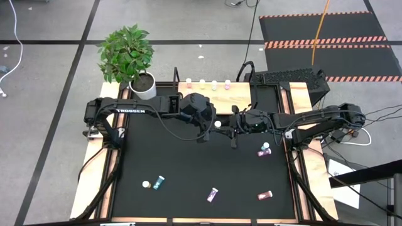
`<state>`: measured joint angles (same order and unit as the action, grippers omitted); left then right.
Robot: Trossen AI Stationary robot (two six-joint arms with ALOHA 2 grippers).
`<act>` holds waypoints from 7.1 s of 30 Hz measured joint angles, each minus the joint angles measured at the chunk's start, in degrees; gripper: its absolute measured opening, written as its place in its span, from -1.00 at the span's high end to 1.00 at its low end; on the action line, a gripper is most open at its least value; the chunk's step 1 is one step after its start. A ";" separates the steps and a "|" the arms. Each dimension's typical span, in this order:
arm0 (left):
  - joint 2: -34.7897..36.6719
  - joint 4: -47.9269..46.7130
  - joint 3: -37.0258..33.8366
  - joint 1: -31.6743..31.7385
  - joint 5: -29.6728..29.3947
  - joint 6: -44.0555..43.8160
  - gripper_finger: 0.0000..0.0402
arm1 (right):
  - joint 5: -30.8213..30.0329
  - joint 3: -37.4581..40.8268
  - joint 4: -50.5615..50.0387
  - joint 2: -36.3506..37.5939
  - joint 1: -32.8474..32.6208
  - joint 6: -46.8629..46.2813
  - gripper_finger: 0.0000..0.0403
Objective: Pick and place medicine bottles onto shelf by color
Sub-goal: Put the right yellow pill bottle on the shelf aligned with the other yellow pill bottle, then put the right blue pill bottle on the shelf aligned with the other blue pill bottle
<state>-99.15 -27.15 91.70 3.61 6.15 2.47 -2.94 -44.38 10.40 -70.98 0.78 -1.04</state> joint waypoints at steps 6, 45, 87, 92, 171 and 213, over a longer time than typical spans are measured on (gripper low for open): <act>0.00 -0.12 0.01 0.62 -0.20 -1.55 0.27 | 0.04 0.00 0.03 0.00 0.39 0.22 0.49; -9.67 4.19 -5.11 23.47 -9.75 8.51 0.36 | -22.58 0.04 -10.18 1.57 2.53 -7.55 -0.42; -10.40 16.47 -13.49 26.74 -5.48 4.28 0.36 | -19.39 0.02 -11.55 1.57 5.98 -7.26 -0.42; -10.40 16.24 -13.49 26.74 -4.61 3.90 0.36 | -19.39 0.02 -11.55 1.57 5.98 -7.26 -0.42; 18.62 -32.15 -17.14 -15.21 -9.22 -50.54 -0.41 | -9.21 -0.51 -10.14 -6.02 -23.32 -56.90 -0.15; -14.77 52.24 -15.51 -11.52 -9.31 -2.63 -0.41 | -10.18 -24.35 -78.59 1.70 -36.53 -72.44 0.01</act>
<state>-113.92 25.08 76.19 -7.91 -3.16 -0.16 -13.12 -68.73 -68.19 -69.28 -35.75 -73.48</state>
